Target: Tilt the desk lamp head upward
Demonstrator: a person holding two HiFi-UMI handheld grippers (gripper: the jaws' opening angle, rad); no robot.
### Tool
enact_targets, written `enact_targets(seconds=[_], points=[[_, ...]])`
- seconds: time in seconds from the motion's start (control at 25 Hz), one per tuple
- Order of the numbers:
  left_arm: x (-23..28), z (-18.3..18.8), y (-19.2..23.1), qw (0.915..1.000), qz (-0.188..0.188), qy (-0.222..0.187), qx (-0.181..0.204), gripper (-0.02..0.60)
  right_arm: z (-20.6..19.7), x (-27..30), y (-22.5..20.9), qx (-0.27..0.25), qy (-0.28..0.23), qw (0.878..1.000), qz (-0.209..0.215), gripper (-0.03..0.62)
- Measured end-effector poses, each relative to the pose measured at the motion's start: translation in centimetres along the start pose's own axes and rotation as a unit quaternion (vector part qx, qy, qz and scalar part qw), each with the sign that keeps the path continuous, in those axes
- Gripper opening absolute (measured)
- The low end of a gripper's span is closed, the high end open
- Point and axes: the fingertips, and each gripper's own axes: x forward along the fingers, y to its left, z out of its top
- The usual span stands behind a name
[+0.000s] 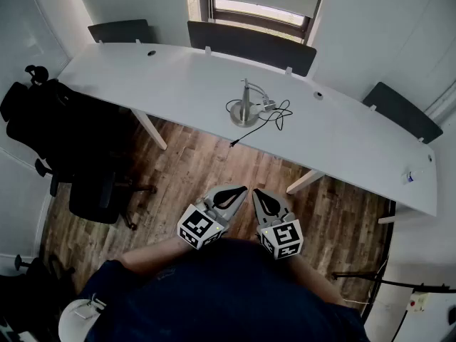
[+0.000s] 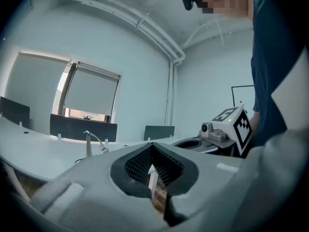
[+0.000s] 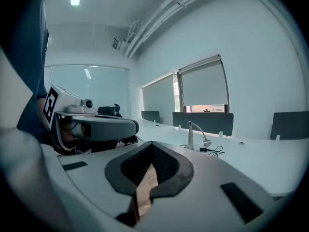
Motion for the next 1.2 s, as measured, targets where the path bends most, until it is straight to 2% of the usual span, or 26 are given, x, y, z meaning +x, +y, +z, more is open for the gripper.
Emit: enact_targets(seconds=[0.44,0.76,0.96,1.2], points=[[1.6,-0.2,-1.2,0.9999,0.015,0.006,0.005,0.006,-0.2,-0.9,-1.2,-0.007,0.004,1.0,0.023,0.009],[3.2,-1.8,-1.9,0.9989,0.045,0.01,-0.004,0.006,-1.2,-1.3,-2.6,-0.014,-0.003,0.999,0.042,0.009],[4.2,-1.6,0.1,0.9986,0.053,0.001,-0.006,0.006,-1.0,0.1,-4.5,-0.019,-0.004,0.999,0.03,0.009],[7.2,-1.3,4.9,0.9993,0.034,-0.008,-0.014,0.006,0.1,4.7,-7.8,-0.03,0.002,1.0,0.005,0.011]])
